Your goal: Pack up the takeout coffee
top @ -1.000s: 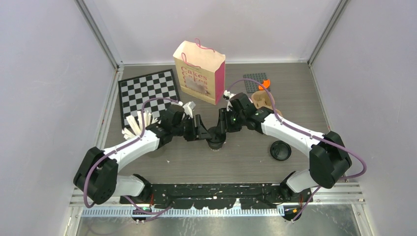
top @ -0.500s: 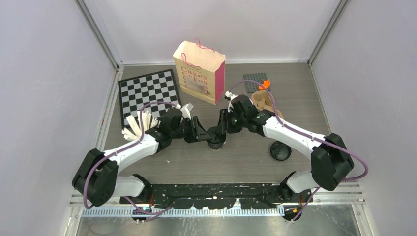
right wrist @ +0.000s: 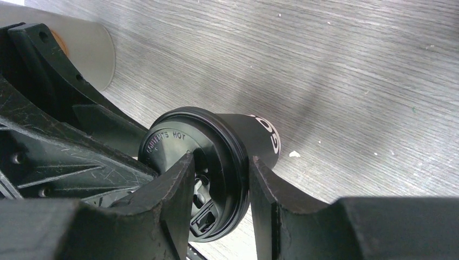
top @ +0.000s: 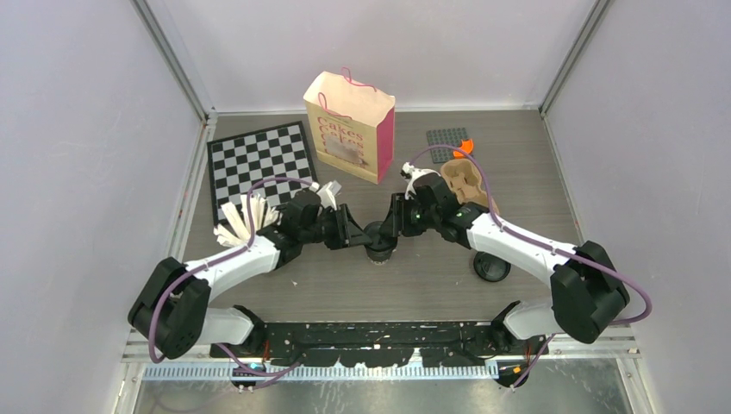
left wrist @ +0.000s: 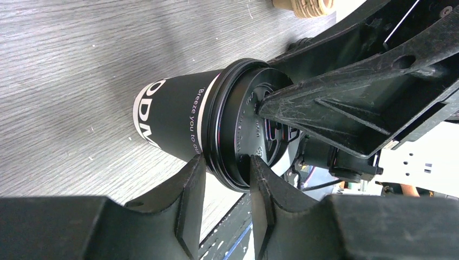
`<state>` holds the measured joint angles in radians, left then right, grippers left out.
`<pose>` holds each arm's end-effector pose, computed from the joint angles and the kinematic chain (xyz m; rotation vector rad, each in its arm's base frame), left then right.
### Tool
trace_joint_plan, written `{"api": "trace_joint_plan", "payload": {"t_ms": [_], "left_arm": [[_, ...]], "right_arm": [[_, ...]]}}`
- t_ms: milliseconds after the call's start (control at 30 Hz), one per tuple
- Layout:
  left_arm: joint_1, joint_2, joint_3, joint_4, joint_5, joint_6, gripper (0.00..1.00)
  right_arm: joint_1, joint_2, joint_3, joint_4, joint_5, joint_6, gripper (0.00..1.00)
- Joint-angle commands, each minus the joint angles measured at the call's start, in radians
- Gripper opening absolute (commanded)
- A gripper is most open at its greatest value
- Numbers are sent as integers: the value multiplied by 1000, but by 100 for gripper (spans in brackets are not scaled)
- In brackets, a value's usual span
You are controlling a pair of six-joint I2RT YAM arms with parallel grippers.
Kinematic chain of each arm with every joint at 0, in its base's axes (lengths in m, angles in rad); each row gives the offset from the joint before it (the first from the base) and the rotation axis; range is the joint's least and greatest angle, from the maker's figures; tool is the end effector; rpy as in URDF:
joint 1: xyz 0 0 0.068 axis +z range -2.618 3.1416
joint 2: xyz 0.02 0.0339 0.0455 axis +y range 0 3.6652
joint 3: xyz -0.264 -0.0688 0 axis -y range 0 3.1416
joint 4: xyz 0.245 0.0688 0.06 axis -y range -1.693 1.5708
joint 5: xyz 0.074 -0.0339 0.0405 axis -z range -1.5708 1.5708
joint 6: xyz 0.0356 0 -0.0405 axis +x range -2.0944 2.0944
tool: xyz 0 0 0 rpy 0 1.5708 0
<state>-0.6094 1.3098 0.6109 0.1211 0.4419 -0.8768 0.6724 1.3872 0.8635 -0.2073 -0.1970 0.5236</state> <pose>0.2102 -0.1653 0.1989 -0.0303 2.4003 -1.2676 0.2265 0.1892 0.2298 -0.2876 2.4160 0.8095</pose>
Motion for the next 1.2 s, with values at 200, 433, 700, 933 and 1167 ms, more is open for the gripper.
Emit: {"api": "trace_joint_plan", "payload": {"t_ms": [200,433,700,933,1167], "left_arm": [[-58,-30,-59,-65,-49,51,35],[4,-141,52,-194,-79,89,51],[78,-100,151,-281,-55,169,53],[79,-9,185,-223,34,216,52],[79,47,182,-215,50,247,50]], "right_arm": [[12,69,-32,-67,-50,-102,44],[0,83,71,-99,-138,-183,47],[-12,112,156,-170,-169,-224,53],[-15,113,197,-199,-155,-206,75],[-18,92,221,-234,-125,-174,78]]}}
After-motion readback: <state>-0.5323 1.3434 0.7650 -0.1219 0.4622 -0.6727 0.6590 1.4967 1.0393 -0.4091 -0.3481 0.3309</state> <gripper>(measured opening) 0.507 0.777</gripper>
